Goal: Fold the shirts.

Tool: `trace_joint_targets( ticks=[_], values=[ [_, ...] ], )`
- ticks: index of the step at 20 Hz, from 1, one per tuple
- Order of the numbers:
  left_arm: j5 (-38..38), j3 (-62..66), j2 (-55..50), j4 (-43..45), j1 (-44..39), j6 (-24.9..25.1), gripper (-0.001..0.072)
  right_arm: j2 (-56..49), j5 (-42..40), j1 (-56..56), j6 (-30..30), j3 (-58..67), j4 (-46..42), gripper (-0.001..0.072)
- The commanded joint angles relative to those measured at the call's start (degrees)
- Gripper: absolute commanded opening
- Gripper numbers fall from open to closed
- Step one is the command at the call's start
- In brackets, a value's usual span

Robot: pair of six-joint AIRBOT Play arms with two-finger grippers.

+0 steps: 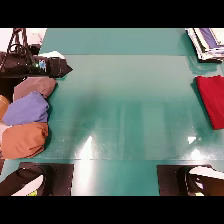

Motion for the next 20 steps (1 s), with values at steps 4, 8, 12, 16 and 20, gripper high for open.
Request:
trace_joint_targets(
  ticks=[4,8,12,16,20],
  values=[
    [-0.1,0.0,0.0,-0.1,0.0,0.4,0.0027,8.8,-0.7,-1.1,-1.3,-0.3,13.0,0.0612],
    [-0.7,0.0,0.0,-0.3,0.0,0.4,0.0027,13.9,-1.5,15.4,-2.8,-0.3,19.3,0.0596],
    [-0.7,0.0,0.0,-0.3,0.0,0.4,0.0027,15.6,-2.1,34.4,-3.0,-0.2,19.2,0.0353],
    [-0.7,0.0,0.0,-0.3,0.0,0.4,0.0027,15.6,-2.1,48.1,-5.5,-0.2,19.2,0.0016],
    [-0.7,0.0,0.0,-0.3,0.0,0.4,0.0027,15.6,-2.1,52.9,-6.0,-0.2,19.2,0.0016]
  ],
)
